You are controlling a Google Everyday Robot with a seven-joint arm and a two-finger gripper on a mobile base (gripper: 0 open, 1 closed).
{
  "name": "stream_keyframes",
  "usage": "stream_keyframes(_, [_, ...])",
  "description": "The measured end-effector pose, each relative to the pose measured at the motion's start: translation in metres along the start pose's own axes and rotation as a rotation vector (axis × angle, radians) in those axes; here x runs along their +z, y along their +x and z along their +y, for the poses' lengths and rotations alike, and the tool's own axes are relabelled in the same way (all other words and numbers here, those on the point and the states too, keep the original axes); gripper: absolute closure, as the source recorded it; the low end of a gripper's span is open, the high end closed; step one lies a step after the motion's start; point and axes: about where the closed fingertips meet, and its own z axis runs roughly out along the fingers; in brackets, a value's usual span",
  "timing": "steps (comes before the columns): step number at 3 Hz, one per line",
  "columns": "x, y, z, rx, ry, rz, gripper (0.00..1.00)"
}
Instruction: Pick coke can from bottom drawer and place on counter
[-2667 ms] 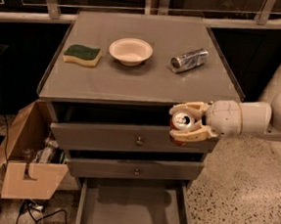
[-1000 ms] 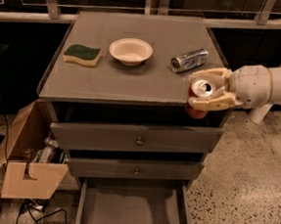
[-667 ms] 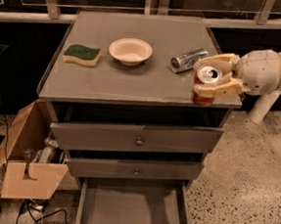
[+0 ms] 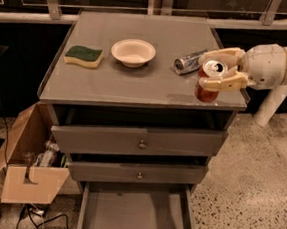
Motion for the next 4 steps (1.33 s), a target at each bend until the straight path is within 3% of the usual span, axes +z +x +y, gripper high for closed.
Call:
stream_keyframes(2, [0.001,0.001,-0.048,0.05,-0.064,-0.05,1.0])
stream_keyframes(4, [0.016,0.008,-0.06,0.124,-0.166,-0.094,1.0])
